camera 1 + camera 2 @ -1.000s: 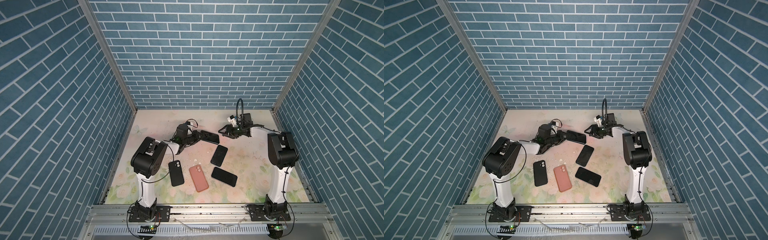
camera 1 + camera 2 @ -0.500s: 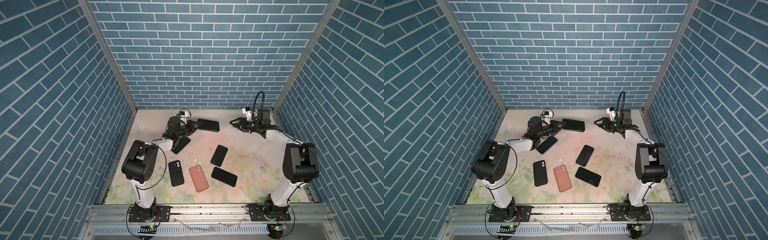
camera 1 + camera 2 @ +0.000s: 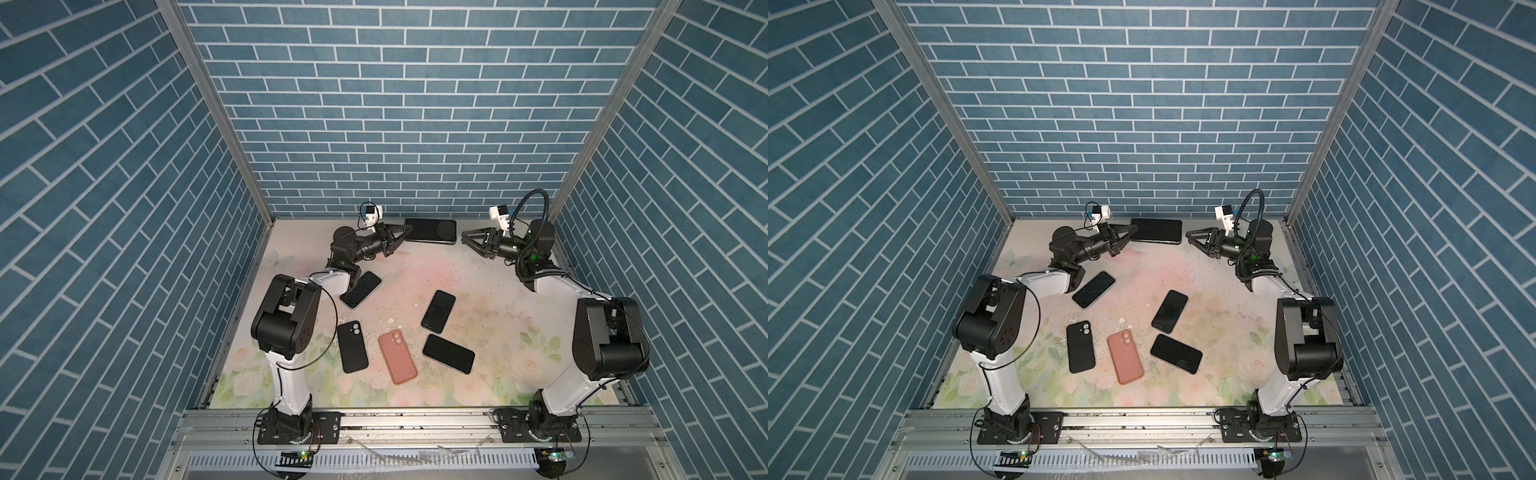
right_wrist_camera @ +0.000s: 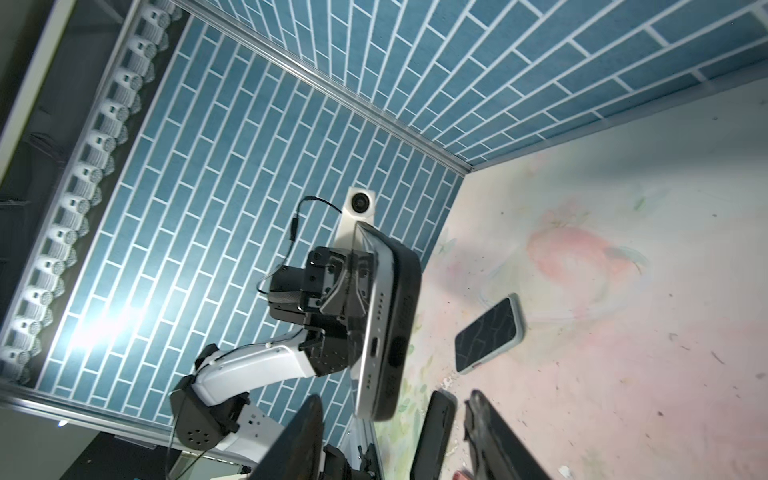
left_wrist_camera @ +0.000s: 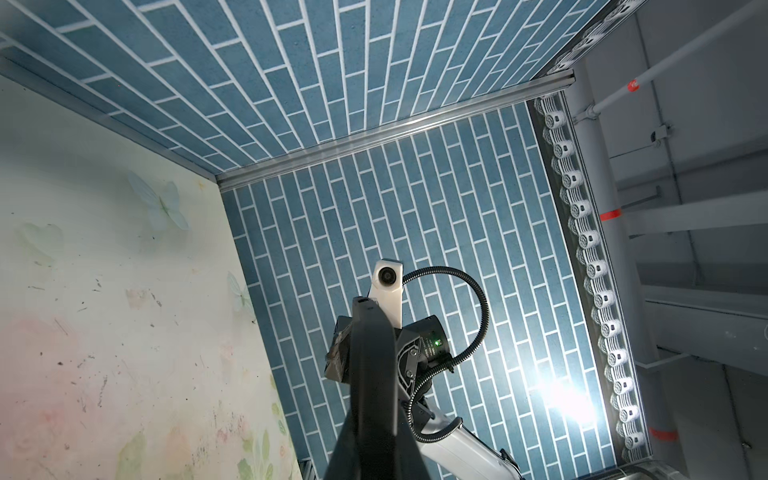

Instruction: Put the phone into the phone case

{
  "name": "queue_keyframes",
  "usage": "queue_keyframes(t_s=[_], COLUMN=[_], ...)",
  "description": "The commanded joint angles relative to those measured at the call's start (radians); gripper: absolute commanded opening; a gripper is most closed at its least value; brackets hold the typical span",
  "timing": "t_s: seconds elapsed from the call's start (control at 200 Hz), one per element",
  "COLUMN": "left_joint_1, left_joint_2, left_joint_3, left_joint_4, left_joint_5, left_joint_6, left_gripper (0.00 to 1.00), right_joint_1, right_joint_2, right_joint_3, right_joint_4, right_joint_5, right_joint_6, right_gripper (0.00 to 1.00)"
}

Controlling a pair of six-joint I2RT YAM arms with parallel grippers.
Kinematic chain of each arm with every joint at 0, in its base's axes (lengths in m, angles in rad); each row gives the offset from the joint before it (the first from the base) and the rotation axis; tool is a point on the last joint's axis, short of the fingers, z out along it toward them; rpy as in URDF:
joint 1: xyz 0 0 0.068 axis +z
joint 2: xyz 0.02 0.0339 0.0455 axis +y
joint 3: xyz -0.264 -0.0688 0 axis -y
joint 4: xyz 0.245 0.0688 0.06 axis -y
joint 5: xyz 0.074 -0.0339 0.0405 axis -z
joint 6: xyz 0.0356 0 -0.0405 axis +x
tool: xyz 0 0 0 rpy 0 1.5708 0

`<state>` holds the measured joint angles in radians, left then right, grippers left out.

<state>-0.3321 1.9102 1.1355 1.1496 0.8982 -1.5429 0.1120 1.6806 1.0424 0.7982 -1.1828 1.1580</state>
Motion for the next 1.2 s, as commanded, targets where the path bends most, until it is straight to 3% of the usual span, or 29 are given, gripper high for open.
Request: queue_keyframes(t_s=[0.0, 0.525, 0.62, 0.875, 0.97, 1.1, 1.195], left_joint_1=[0.003, -0.003, -0.004, -0.005, -0.005, -0.005, -0.008], left_joint_2=[-0.004, -0.002, -0.001, 0.007, 0.006, 0.009, 0.006], left_joint_3=[0.024, 0.038, 0.039, 0.042, 0.047, 0.052, 0.056], left_joint_4=[0.102, 0.092, 0.082, 0.081, 0.078, 0.076, 0.077], left_joint_5=[0.017, 0.007, 0.010, 0.012, 0.013, 0.012, 0.020], left_joint_6=[-0.030, -0.012, 0.000, 0.006, 0.009, 0.008, 0.011], left_gripper=[0.00, 0.00, 0.00, 0.00, 0.00, 0.00, 0.00], right_joint_1=[0.007, 0.080, 0.085, 0.086, 0.088, 0.089, 0.088], right_joint_2=[0.029, 0.073, 0.068, 0.067, 0.068, 0.061, 0.045], right_joint_3=[-0.013, 0.001, 0.005, 0.007, 0.010, 0.019, 0.033], right_joint_4=[0.272, 0.250, 0.238, 0.184, 0.131, 0.047, -0.033], right_joint_5=[-0.031, -0.030, -0.031, -0.029, -0.022, -0.016, -0.014], right_joint_6=[0.207, 0.226, 0.226, 0.207, 0.173, 0.109, 0.039], right_gripper=[0.55, 0.51, 0.43, 0.13, 0.06, 0.07, 0.21])
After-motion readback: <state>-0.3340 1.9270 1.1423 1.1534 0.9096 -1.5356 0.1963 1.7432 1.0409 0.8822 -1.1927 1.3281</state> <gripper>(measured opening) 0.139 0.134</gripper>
